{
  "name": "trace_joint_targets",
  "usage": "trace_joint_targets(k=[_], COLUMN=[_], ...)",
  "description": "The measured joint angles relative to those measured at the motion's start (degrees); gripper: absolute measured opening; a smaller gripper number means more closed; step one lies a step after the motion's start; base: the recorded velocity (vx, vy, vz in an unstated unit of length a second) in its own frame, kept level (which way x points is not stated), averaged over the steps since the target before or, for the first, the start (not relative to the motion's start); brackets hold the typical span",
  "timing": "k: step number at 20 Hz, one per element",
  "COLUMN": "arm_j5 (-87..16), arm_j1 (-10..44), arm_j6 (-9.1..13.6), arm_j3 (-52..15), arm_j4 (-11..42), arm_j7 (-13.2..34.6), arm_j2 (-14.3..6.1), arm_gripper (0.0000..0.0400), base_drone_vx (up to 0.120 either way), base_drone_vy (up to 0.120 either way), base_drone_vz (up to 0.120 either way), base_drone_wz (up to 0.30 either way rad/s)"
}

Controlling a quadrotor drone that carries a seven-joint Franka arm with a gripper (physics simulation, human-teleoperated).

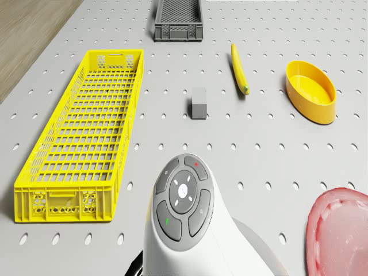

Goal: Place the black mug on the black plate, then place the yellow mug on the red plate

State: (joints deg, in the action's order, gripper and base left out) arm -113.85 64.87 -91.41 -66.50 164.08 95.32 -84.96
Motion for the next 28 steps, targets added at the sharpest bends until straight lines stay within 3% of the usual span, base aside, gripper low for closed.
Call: trace_joint_targets(k=[28], arm_j5=[0.0], arm_j1=[-0.1], arm_j6=[0.3], arm_j3=[-0.1], arm_j4=[0.1], arm_j7=[-0.1], arm_j2=[0.2], arm_gripper=[0.0400], base_drone_vx=[-0.120], base_drone_vy=[0.120], base_drone_vz=[0.006], base_drone_wz=[0.000])
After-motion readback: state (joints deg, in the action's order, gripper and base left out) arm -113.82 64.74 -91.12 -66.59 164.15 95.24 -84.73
